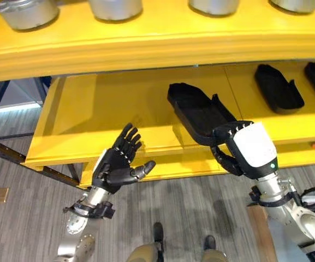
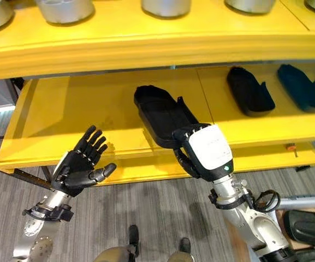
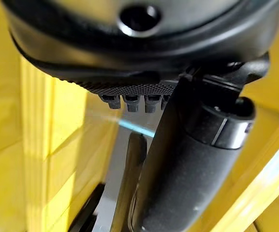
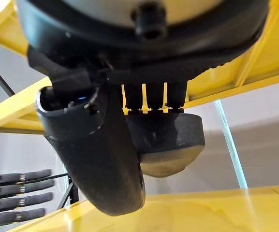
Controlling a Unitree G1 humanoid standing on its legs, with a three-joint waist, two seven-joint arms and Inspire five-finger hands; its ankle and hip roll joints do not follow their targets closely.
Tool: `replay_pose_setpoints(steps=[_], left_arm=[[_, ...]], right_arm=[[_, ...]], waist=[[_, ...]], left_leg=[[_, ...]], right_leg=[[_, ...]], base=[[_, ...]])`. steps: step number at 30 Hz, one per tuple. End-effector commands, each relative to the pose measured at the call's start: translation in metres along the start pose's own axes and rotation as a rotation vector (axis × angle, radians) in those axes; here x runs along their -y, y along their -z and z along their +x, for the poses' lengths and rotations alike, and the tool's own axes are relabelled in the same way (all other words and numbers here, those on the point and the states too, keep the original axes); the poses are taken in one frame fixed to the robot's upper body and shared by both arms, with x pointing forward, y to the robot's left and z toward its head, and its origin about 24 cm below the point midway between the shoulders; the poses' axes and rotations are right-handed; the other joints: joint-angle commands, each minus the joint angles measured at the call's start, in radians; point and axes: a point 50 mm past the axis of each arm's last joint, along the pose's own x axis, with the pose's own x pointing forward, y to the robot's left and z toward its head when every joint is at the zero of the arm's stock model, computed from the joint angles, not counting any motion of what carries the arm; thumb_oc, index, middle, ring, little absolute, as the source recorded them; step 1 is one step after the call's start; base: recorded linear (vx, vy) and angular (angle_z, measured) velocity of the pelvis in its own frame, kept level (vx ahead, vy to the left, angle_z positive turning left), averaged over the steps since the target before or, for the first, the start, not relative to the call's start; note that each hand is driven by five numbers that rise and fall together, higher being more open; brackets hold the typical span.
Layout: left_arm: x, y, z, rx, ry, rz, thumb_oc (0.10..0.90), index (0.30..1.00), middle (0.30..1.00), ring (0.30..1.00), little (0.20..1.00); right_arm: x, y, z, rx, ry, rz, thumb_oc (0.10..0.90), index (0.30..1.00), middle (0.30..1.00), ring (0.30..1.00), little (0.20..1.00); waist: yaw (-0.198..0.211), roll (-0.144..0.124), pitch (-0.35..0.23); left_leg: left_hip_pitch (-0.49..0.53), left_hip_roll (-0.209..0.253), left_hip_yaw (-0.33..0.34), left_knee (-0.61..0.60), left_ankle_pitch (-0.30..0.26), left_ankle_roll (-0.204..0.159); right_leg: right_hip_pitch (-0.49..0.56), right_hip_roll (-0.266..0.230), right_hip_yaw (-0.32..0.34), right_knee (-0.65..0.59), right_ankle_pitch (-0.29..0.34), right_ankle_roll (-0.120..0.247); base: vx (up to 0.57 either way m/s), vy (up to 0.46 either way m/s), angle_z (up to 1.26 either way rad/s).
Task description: Move parts from the plastic box to the shelf.
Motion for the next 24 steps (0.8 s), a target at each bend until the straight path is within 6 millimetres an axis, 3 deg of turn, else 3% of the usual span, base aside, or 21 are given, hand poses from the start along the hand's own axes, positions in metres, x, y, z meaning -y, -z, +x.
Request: replay_pose_setpoints(steps=[1, 7, 8, 10, 12, 13, 15, 16, 17, 20, 24], left_arm=[[0.014, -0.038, 0.007, 0.214, 0.090, 0.104, 0.900, 1.000, 1.000, 1.000, 1.000], [0.012, -0.046, 0.008, 0.228, 0.093, 0.152, 0.900, 1.000, 1.000, 1.000, 1.000], [0.011, -0.044, 0.009, 0.202, 0.102, 0.109, 0.900, 1.000, 1.000, 1.000, 1.000], [0.012, -0.036, 0.009, 0.140, 0.110, 0.066, 0.900, 1.000, 1.000, 1.000, 1.000], [0.013, -0.028, 0.008, 0.079, 0.126, 0.022, 0.900, 1.000, 1.000, 1.000, 1.000], [0.014, -0.026, 0.007, 0.068, 0.130, 0.022, 0.900, 1.000, 1.000, 1.000, 1.000], [0.017, -0.017, 0.007, 0.037, 0.135, 0.014, 0.900, 1.000, 1.000, 1.000, 1.000], [0.019, -0.011, 0.008, 0.009, 0.138, -0.032, 0.900, 1.000, 1.000, 1.000, 1.000], [0.020, -0.009, 0.008, 0.007, 0.130, -0.043, 0.900, 1.000, 1.000, 1.000, 1.000], [0.022, -0.004, 0.011, -0.030, 0.094, -0.024, 0.900, 1.000, 1.000, 1.000, 1.000], [0.026, 0.006, 0.011, -0.076, 0.054, -0.019, 0.900, 1.000, 1.000, 1.000, 1.000]], right_arm=[[0.024, 0.012, 0.029, -0.019, 0.214, -0.019, 0.400, 0.300, 0.300, 0.300, 0.300], [0.008, 0.030, 0.025, -0.162, 0.153, -0.040, 0.400, 0.300, 0.300, 0.300, 0.300], [-0.002, 0.037, 0.021, -0.216, 0.124, -0.052, 0.400, 0.300, 0.300, 0.300, 0.300], [-0.013, 0.043, 0.016, -0.276, 0.091, -0.059, 0.400, 0.300, 0.300, 0.300, 0.300], [-0.019, 0.047, 0.013, -0.309, 0.078, -0.055, 0.400, 0.300, 0.300, 0.300, 0.300], [-0.020, 0.049, 0.011, -0.317, 0.072, -0.059, 0.400, 0.300, 0.300, 0.300, 0.300], [-0.023, 0.054, 0.008, -0.337, 0.048, -0.075, 0.400, 0.300, 0.300, 0.300, 0.300], [-0.023, 0.057, 0.006, -0.342, 0.029, -0.078, 0.400, 0.300, 0.300, 0.300, 0.300], [-0.023, 0.057, 0.006, -0.331, 0.012, -0.071, 0.400, 0.300, 0.300, 0.300, 0.300], [-0.025, 0.057, 0.010, -0.334, -0.002, -0.060, 0.400, 0.300, 0.300, 0.300, 0.300], [-0.025, 0.060, 0.012, -0.329, -0.036, -0.051, 0.400, 0.300, 0.300, 0.300, 0.300]], waist=[[0.030, 0.001, -0.141], [0.066, -0.013, -0.145], [0.080, -0.017, -0.145], [0.090, -0.019, -0.137], [0.089, -0.015, -0.127], [0.087, -0.016, -0.123], [0.062, -0.015, -0.116], [0.033, -0.017, -0.115], [0.021, -0.019, -0.110], [0.011, -0.025, -0.094], [0.013, -0.034, -0.109]], left_leg=[[0.004, 0.102, 0.016, 0.072, -0.154, -0.026], [-0.002, 0.089, 0.019, 0.075, -0.161, -0.005], [-0.002, 0.078, 0.018, 0.073, -0.162, 0.012], [0.006, 0.063, 0.017, 0.066, -0.163, 0.031], [0.015, 0.059, 0.010, 0.057, -0.164, 0.044], [0.021, 0.057, 0.005, 0.054, -0.166, 0.045], [0.033, 0.050, -0.029, 0.041, -0.165, 0.047], [0.043, 0.045, -0.057, 0.029, -0.160, 0.041], [0.056, 0.044, -0.069, 0.015, -0.164, 0.033], [0.075, 0.046, -0.095, 0.010, -0.175, 0.030], [0.073, 0.055, -0.106, 0.003, -0.165, 0.011]], right_leg=[[-0.028, 0.013, -0.051, 0.084, -0.061, -0.013], [-0.009, -0.002, -0.089, 0.122, -0.062, -0.017], [-0.007, -0.007, -0.111, 0.159, -0.057, -0.023], [-0.040, -0.039, -0.136, 0.262, 0.016, -0.017], [-0.079, -0.049, -0.124, 0.345, 0.044, -0.015], [-0.084, -0.036, -0.108, 0.354, 0.028, -0.017], [-0.112, 0.038, -0.044, 0.330, -0.005, -0.025], [-0.155, 0.105, 0.020, 0.268, -0.018, -0.029], [-0.174, 0.129, 0.041, 0.178, -0.012, -0.025], [-0.220, 0.146, 0.088, 0.133, 0.034, -0.013], [-0.155, 0.162, 0.097, 0.072, 0.009, -0.033]], base=[[0.05, 0.076, 0.01], [0.04, 0.087, 0.13], [0.03, 0.114, 0.06], [0.03, 0.135, 0.07], [0.02, 0.076, 0.08], [0.06, 0.009, 0.03], [0.09, -0.038, 0.14], [0.14, -0.117, 0.50], [0.12, -0.110, 0.71], [0.10, -0.174, 0.33], [0.12, -0.214, 0.61]])
